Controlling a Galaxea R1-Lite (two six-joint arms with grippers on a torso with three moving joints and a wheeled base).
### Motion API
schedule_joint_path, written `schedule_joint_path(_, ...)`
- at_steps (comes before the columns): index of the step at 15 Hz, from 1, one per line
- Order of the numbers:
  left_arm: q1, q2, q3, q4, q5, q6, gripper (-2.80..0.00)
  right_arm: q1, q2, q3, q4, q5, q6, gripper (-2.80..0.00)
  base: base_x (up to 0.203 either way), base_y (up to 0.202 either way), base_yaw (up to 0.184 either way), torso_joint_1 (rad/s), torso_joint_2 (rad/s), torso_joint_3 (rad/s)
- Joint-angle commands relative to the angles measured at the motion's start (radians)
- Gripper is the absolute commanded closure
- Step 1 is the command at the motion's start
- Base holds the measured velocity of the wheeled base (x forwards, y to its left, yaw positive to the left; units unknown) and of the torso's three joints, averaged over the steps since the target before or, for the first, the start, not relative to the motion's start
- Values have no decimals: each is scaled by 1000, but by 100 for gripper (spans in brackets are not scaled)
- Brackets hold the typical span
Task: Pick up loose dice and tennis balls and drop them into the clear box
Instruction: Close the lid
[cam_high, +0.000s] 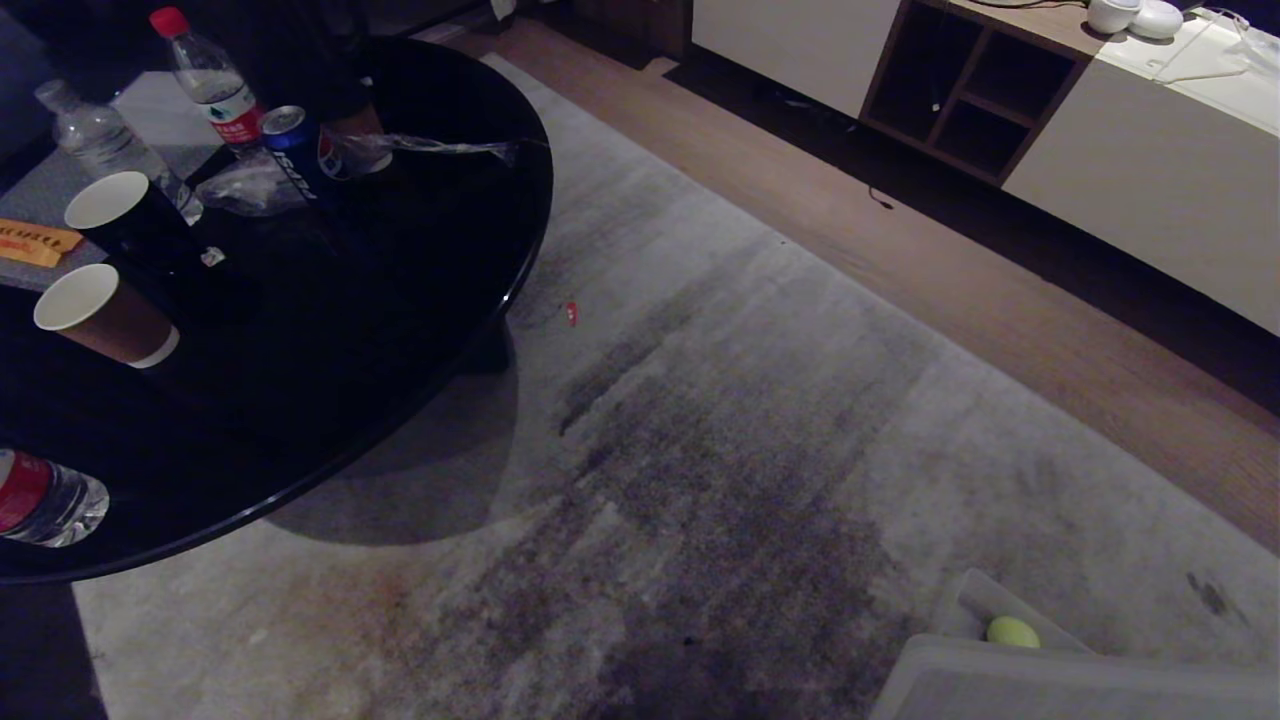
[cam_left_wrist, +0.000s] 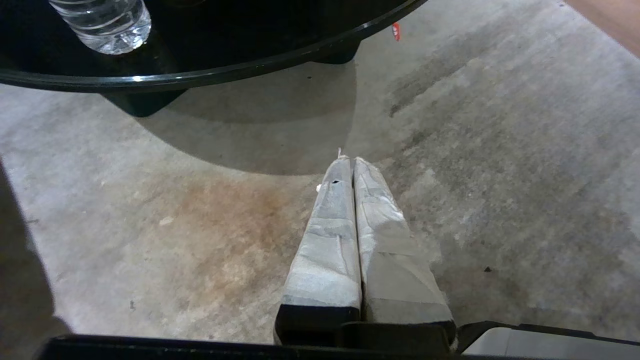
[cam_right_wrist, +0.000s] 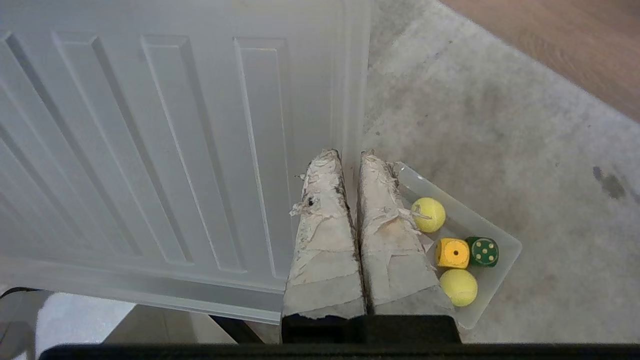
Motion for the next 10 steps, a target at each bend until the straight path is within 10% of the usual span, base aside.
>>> schedule_joint_path(1, 0, 1, 2, 0, 1, -1, 0, 0, 1, 0, 1, 0, 0, 0, -62, 0, -1, 2, 2, -2)
schedule_joint_path(10, 0, 1, 2, 0, 1, -2, 0, 0, 1, 0, 1, 0, 0, 0, -178, 0, 0, 4, 2, 4)
